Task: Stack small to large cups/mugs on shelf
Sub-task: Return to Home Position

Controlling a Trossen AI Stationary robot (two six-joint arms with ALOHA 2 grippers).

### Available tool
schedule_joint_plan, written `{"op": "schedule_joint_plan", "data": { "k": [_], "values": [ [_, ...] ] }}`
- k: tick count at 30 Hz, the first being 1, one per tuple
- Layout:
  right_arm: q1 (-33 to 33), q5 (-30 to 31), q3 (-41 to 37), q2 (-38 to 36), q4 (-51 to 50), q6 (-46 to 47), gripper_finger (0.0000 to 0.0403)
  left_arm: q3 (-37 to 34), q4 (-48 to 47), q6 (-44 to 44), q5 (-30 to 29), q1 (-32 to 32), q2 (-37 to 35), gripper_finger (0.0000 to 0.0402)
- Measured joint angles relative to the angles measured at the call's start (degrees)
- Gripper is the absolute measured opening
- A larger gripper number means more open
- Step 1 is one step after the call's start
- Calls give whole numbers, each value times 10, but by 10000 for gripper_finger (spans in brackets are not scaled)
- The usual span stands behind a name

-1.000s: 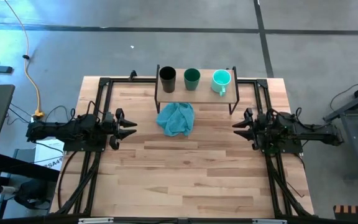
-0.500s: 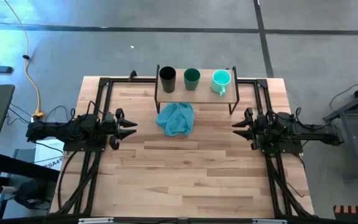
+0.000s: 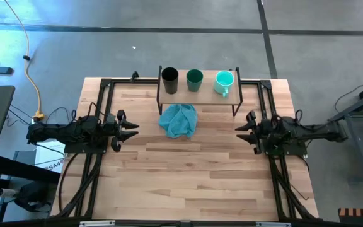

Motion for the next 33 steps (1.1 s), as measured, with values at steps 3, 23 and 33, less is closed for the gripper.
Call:
{"op": "schedule_joint_plan", "data": {
  "k": [3, 23, 33],
  "values": [
    [16, 15, 0, 0, -8, -8, 112, 0, 0, 0, 0, 0, 0, 136],
    [18, 52, -1, 0, -81, -25, 112, 0, 0, 3, 0, 0, 0, 136],
    [18, 87, -1, 0, -102, -58, 112, 0, 0, 3, 0, 0, 0, 136]
  ]
}}
